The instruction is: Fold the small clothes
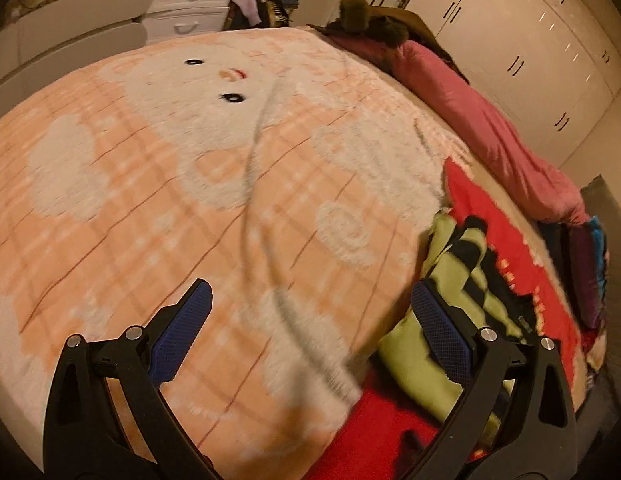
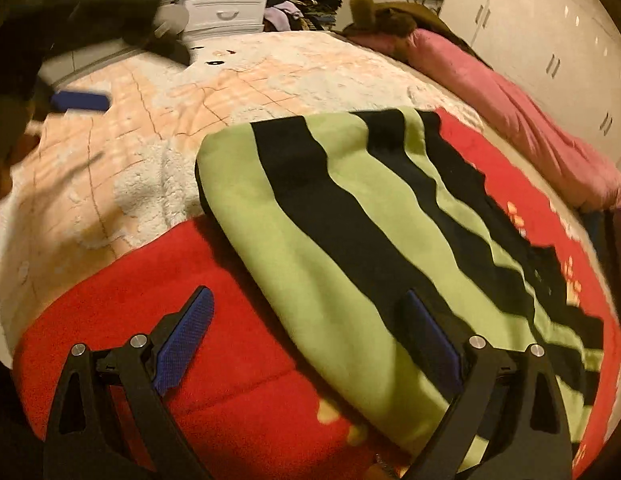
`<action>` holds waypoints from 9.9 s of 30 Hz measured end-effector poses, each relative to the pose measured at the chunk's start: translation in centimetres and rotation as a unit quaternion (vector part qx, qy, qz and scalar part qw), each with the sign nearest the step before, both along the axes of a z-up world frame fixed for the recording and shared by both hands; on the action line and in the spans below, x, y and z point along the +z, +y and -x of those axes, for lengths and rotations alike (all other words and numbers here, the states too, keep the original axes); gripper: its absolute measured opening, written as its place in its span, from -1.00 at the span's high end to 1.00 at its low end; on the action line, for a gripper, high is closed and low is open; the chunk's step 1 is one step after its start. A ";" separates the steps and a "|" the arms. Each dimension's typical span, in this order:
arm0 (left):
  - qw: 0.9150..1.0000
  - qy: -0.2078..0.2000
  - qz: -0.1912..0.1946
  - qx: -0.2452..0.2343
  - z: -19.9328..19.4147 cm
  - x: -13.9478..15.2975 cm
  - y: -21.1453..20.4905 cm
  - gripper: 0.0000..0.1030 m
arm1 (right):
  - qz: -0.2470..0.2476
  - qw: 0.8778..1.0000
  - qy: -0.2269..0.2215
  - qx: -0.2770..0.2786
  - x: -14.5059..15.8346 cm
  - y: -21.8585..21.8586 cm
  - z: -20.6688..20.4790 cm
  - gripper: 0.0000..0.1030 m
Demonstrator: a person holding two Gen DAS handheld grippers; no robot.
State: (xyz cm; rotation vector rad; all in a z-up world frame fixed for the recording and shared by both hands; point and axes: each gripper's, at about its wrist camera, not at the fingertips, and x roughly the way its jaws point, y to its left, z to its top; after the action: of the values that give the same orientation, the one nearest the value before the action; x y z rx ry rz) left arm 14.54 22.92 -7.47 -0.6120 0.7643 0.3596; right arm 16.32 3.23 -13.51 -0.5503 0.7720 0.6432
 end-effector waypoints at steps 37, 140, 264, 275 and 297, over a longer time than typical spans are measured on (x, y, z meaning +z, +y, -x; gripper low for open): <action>0.957 0.066 0.167 -0.226 -16.1 -2.3 -9.0 0.39 | -0.249 0.965 0.060 -0.051 4.1 -9.0 -3.3 0.82; 0.939 0.003 -0.072 -0.335 -3.0 -2.1 -31.4 -0.39 | -0.234 0.931 0.185 -0.210 8.5 -29.9 -12.7 0.72; 0.939 0.038 0.030 -0.341 -9.4 -5.4 -28.5 -0.34 | -0.290 0.897 0.270 -0.198 -0.1 -34.7 -10.6 -0.85; 0.927 -0.009 0.001 -0.374 -8.9 -2.6 -31.2 0.20 | -0.323 0.908 0.203 -0.174 4.0 -34.6 -9.3 -0.06; 0.917 0.022 -0.060 -0.394 -8.4 -3.7 -33.9 -0.12 | -0.262 0.914 0.184 -0.251 2.7 -36.2 -7.7 -0.30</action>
State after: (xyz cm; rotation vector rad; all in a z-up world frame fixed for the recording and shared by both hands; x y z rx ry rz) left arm 22.93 -10.96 -11.22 -0.1424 0.9590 -0.3263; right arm 23.98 -32.93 -10.78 0.2733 1.0004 0.4448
